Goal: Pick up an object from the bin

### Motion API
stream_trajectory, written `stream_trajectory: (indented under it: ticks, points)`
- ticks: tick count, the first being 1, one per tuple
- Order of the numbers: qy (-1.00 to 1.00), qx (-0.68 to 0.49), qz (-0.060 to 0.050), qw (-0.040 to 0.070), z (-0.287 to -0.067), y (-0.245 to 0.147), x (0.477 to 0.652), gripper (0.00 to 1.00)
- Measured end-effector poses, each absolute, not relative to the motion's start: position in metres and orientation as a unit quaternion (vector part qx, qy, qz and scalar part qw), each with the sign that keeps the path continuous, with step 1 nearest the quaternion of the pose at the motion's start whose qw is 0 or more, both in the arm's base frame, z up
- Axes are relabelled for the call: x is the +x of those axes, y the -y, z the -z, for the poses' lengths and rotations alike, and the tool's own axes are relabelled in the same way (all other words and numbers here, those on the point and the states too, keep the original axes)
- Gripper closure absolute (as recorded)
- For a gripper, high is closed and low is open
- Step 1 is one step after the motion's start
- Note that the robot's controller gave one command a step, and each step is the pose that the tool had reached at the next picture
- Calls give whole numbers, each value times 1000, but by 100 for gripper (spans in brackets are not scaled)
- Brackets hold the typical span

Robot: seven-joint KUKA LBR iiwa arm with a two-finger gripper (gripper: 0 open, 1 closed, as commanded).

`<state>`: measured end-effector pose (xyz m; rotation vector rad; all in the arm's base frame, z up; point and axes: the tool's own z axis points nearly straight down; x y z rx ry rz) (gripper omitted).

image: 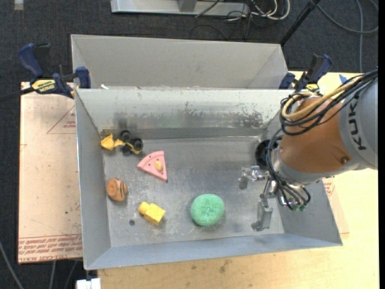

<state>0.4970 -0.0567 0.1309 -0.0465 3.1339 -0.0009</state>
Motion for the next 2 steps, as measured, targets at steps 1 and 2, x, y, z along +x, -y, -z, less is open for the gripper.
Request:
stream_trajectory:
  ticks: [1,2]
  points:
    - [-1000,-28,-1,0,-91,11,507,0]
    - [-999,-36,0,2,-78,-11,489,0]
